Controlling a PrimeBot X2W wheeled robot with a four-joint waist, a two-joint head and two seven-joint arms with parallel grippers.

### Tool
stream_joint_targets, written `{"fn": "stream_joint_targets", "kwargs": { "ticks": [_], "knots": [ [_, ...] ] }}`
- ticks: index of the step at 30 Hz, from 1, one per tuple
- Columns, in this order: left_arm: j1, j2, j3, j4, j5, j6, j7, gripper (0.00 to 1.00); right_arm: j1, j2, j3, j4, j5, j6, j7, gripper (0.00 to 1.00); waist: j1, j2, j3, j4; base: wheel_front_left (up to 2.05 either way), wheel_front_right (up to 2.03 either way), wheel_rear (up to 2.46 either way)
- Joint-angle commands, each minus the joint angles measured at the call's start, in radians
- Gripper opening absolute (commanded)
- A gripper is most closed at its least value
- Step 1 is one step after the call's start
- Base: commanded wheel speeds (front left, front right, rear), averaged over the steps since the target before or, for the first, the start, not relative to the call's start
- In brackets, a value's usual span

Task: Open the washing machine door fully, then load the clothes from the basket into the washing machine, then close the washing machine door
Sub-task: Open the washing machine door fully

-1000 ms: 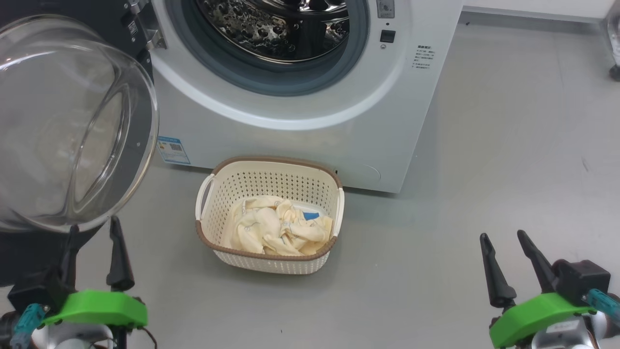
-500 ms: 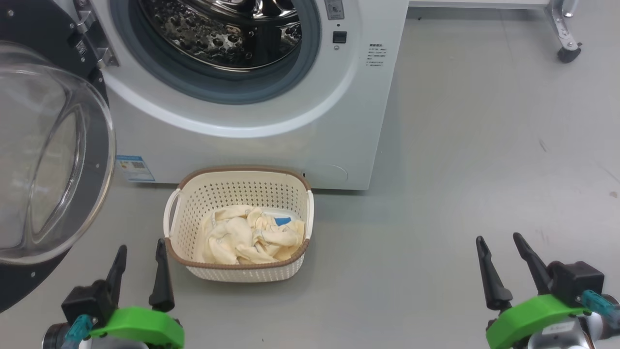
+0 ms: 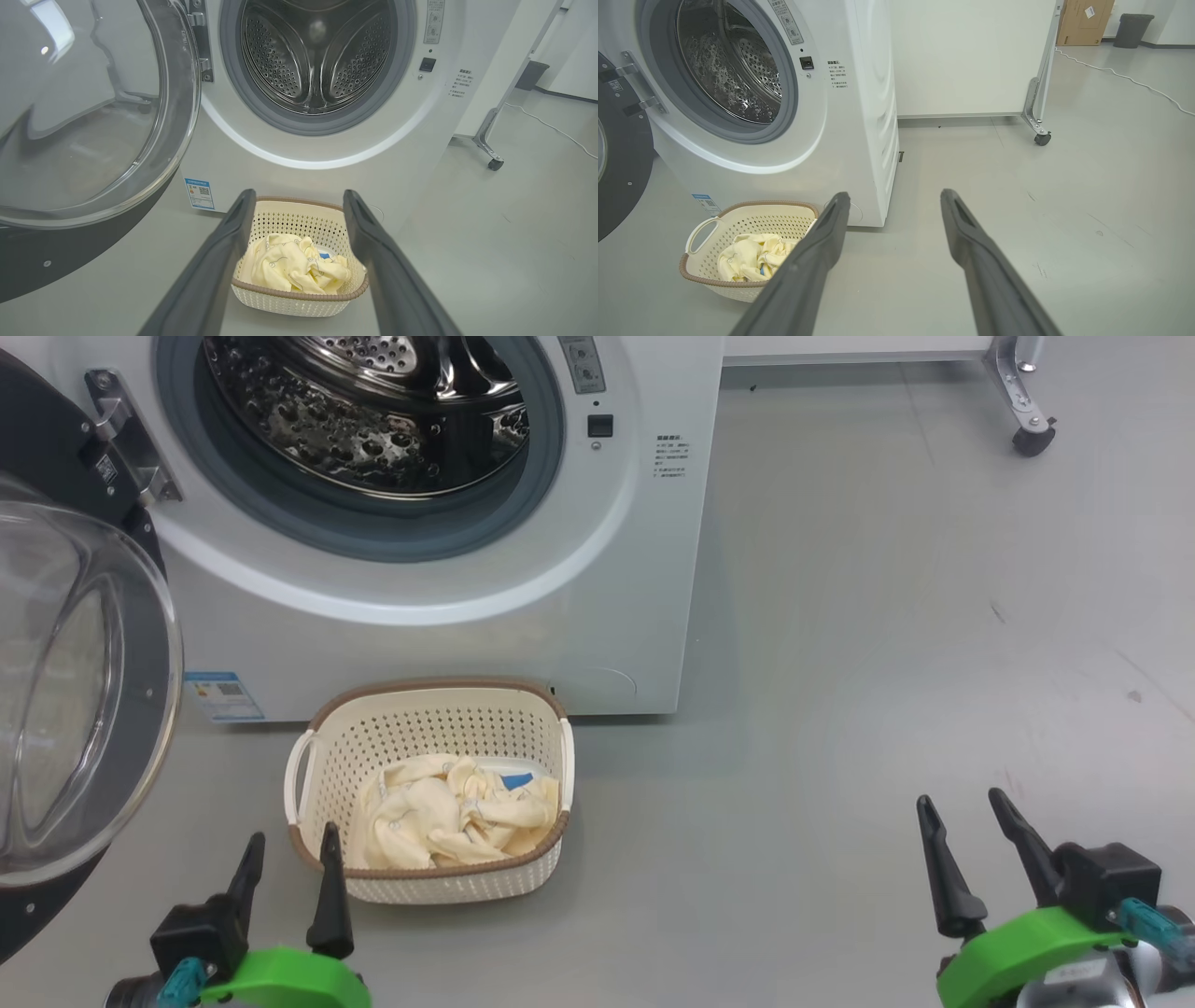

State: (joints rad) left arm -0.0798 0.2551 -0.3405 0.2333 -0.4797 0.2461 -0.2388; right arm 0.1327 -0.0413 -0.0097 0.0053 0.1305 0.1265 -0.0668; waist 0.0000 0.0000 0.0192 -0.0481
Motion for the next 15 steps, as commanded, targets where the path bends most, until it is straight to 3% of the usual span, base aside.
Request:
{"fn": "stream_joint_targets", "kwargs": {
  "ticks": [1,5,15],
  "knots": [
    [-0.031,0.015,0.037,-0.025,0.007,0.035,-0.016,1.00,-0.027,-0.009,0.017,-0.039,-0.009,0.004,-0.004,1.00,0.0000,0.0000,0.000,-0.001,0.00,0.00,0.00],
    [-0.032,0.016,0.035,-0.016,0.019,0.046,-0.017,1.00,-0.023,-0.009,0.015,-0.042,-0.009,0.004,-0.002,1.00,0.0000,0.0000,-0.003,-0.001,0.00,0.00,0.00],
    [-0.031,0.012,0.038,-0.023,0.025,0.025,-0.021,1.00,-0.020,-0.009,0.017,-0.049,-0.007,0.004,0.002,1.00,0.0000,0.0000,-0.004,-0.004,0.00,0.00,0.00]
  ]
}}
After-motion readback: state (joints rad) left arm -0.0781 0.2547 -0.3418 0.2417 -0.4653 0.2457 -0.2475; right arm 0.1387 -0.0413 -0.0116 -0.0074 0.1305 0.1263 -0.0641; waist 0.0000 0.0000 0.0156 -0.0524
